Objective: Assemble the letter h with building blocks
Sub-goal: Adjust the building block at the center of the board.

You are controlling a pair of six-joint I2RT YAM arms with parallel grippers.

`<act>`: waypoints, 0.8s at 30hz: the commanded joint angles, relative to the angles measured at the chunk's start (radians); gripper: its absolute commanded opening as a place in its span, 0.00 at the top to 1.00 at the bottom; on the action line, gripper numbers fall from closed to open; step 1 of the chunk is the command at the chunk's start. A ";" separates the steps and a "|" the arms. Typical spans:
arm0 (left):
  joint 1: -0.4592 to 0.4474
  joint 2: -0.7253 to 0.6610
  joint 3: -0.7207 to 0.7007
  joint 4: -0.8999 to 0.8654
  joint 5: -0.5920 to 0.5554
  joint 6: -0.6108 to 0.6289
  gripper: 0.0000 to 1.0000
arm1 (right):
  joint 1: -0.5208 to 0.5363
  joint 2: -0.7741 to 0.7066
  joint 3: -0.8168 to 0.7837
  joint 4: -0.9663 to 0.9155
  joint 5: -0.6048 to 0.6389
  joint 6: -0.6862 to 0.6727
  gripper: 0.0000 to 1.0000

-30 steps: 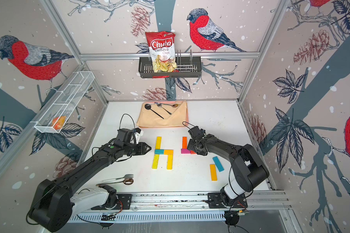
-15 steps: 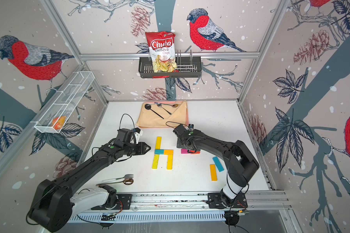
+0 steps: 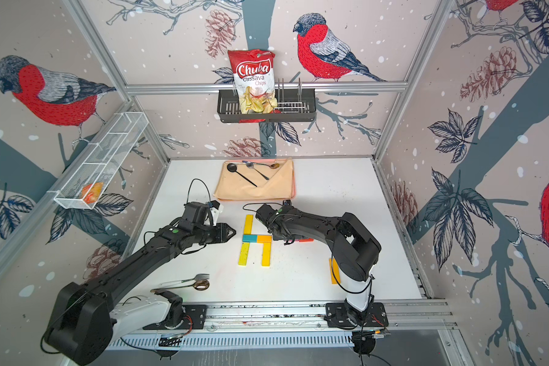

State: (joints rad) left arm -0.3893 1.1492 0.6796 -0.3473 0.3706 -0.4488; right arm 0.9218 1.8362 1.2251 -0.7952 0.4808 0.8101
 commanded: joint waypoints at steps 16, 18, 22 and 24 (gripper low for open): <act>-0.001 0.007 0.005 0.009 0.005 0.000 0.57 | -0.001 0.003 -0.044 0.032 -0.041 -0.003 0.08; -0.001 0.012 0.005 0.009 0.010 0.004 0.57 | -0.007 -0.002 -0.051 0.032 -0.037 0.003 0.09; -0.009 0.031 0.008 0.009 0.035 0.010 0.57 | -0.014 -0.014 -0.060 0.038 -0.039 0.003 0.09; -0.015 0.036 0.006 0.011 0.040 0.009 0.57 | -0.017 -0.015 -0.060 0.040 -0.041 0.001 0.09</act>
State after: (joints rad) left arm -0.3988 1.1805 0.6807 -0.3481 0.3901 -0.4477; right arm 0.9062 1.8305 1.1667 -0.7422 0.4198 0.7940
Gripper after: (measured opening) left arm 0.430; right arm 0.906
